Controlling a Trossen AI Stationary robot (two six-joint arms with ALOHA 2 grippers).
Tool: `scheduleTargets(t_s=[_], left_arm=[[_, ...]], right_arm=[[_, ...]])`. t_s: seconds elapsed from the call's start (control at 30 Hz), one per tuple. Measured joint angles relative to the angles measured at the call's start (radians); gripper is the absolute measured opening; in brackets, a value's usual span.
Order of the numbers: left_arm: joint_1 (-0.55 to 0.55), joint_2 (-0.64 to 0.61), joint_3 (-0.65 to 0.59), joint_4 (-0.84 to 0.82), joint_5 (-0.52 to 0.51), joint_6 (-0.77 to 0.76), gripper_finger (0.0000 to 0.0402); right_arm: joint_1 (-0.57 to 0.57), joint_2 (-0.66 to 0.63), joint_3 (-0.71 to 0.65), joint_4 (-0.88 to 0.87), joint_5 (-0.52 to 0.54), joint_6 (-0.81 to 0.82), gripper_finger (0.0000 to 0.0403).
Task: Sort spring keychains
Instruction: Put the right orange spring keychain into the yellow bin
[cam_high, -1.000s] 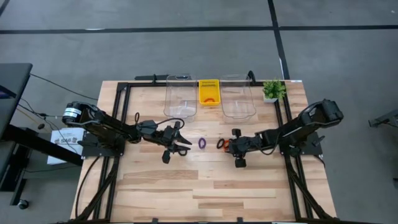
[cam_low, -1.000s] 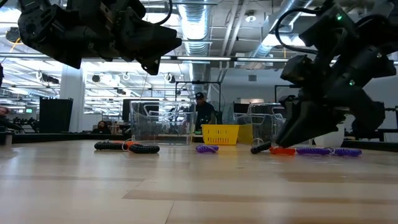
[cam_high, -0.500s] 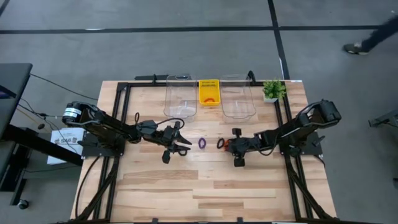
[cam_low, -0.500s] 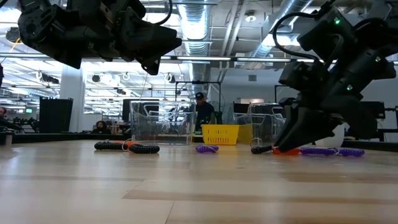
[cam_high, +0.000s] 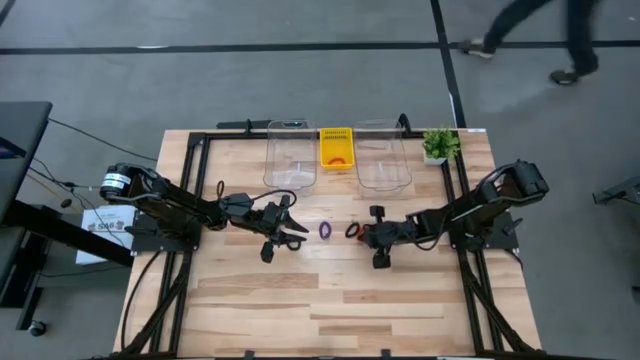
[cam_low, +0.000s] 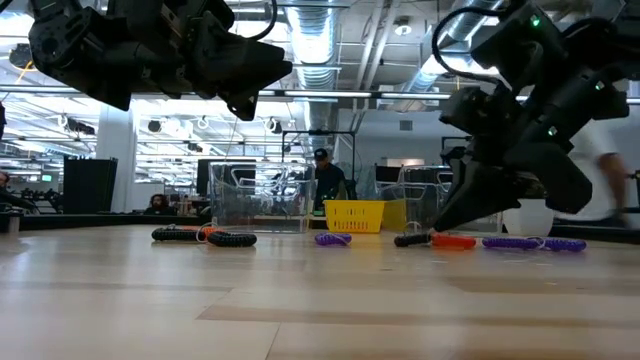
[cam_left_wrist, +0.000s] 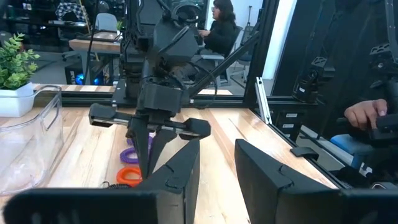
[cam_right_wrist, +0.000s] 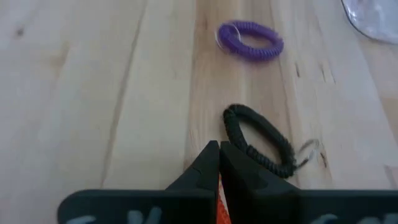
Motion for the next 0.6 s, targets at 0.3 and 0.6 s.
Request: scheduleTargets(t_s=[0.3,0.6], left_arm=[[0.000,0.000,0.000,0.000,0.000,0.000,0.0099],[0.000,0.000,0.000,0.000,0.000,0.000,0.0099]], right_arm=[[0.058,0.000,0.101,-0.102,0.000,-0.002,0.0001],[0.149,0.000,0.186,-0.181,0.121,-0.028,0.0001]])
